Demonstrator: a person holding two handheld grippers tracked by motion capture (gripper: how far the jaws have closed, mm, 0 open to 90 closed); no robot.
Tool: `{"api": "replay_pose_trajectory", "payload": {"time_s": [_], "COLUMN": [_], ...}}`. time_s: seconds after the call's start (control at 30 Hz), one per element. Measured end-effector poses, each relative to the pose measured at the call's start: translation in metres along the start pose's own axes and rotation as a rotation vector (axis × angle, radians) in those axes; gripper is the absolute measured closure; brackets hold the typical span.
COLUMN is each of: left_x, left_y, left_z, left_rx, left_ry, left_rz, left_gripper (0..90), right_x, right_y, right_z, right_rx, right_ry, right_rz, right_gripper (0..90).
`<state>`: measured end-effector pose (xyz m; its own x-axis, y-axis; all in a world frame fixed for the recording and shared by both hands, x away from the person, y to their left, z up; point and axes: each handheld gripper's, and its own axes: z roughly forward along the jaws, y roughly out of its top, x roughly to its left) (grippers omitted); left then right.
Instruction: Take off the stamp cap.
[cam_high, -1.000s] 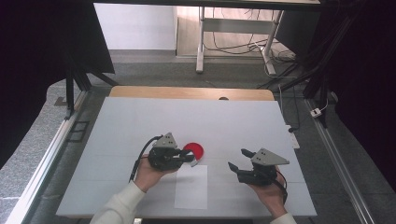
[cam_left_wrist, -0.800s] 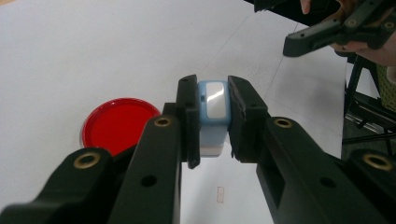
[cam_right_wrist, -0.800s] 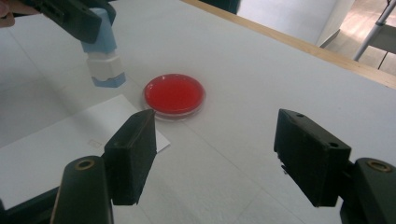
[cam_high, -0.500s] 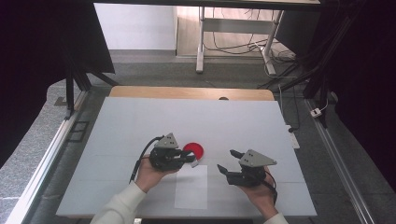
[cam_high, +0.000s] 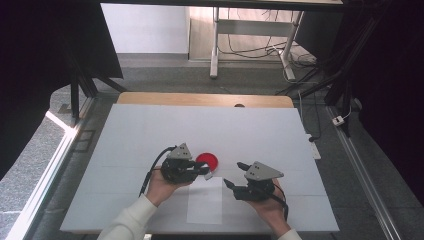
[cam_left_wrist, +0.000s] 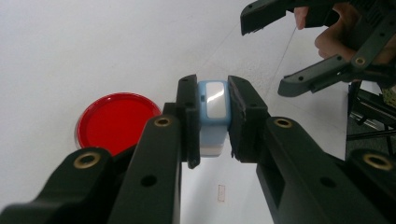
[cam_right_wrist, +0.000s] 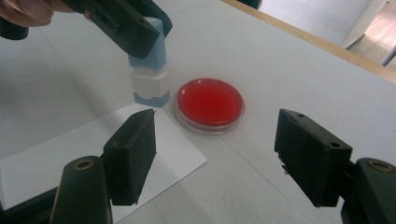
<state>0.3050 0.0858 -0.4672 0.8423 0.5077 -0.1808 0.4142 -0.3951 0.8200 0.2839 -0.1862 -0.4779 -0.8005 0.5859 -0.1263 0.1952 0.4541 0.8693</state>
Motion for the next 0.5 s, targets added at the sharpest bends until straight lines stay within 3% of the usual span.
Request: {"api": "replay_pose_trajectory", "payload": {"time_s": [0.5], "left_x": [-0.001], "left_y": [0.001], "left_z": [0.002], "left_rx": [-0.018], "left_ry": [0.007], "left_rz": [-0.008], "left_gripper": [74.9], "right_x": [0.014], "right_y": [-0.004], "right_z": [0.020], "right_rx": [0.038], "right_ry": [0.007], "right_rz": [0.016], "right_gripper": [28.2]}}
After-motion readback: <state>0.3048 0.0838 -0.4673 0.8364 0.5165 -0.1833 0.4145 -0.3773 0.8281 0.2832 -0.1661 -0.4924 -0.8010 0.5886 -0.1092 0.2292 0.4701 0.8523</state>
